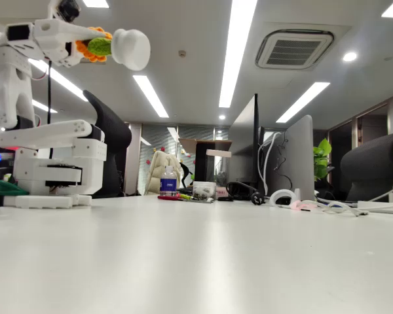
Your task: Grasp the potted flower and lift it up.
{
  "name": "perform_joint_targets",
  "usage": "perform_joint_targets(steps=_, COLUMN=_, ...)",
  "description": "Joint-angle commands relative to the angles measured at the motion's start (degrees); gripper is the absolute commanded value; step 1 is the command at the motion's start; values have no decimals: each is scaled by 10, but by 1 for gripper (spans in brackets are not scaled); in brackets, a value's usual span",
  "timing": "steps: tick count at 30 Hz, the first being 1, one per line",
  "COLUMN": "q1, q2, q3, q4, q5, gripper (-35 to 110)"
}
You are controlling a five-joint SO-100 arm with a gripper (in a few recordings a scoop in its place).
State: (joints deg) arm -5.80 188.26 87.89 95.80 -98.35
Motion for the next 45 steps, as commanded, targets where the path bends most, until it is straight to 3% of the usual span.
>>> perform_joint_targets(steps=1, q1=-4, q2=7, q3=14, q4=-11, q5=2, gripper=0)
perform_joint_targets(steps=45, q1=-4, q2=7, q3=25, q4=-10, q5=0, gripper=0)
